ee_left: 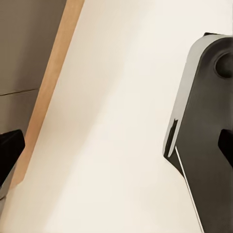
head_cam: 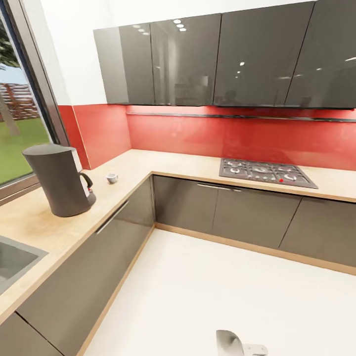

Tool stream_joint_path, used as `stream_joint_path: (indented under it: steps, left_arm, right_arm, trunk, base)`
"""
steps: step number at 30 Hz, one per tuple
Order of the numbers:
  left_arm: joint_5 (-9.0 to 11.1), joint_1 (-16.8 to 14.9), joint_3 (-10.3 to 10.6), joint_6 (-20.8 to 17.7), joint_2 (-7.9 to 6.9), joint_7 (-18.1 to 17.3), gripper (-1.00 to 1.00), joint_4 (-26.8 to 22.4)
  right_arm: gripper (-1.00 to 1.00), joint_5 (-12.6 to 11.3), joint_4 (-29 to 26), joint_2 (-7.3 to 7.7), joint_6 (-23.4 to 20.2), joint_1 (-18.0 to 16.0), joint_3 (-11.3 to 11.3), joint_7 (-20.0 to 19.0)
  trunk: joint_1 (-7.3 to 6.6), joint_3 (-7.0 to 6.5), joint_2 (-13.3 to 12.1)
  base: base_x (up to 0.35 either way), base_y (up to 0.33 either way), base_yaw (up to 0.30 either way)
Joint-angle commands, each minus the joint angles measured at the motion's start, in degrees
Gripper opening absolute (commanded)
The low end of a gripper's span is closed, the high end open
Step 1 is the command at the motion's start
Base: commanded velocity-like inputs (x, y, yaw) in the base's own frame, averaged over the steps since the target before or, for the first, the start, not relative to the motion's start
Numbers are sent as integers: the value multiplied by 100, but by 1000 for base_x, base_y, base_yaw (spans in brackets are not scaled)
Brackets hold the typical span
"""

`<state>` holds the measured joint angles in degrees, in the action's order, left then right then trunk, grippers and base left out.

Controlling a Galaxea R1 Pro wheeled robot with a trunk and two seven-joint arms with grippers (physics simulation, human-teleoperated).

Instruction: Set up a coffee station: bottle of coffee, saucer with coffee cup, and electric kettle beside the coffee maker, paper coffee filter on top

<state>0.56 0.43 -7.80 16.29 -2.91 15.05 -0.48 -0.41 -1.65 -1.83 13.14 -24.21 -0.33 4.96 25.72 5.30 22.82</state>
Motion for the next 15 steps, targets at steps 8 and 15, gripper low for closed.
stream_joint_path:
  steps: [8,15]
  left_arm:
    - [5,1,-29,18,1,-2,100,-5]
    - [5,1,-29,15,-2,-2,100,-5]
  right_arm:
    - [-100,-20,6,-2,22,-5,-2,5]
    - [-100,-20,6,-2,22,-5,-2,5]
  trunk:
    - [6,10,10]
    - [6,10,10]
  base:
    - [333,-94,0]
    - [333,-139,0]
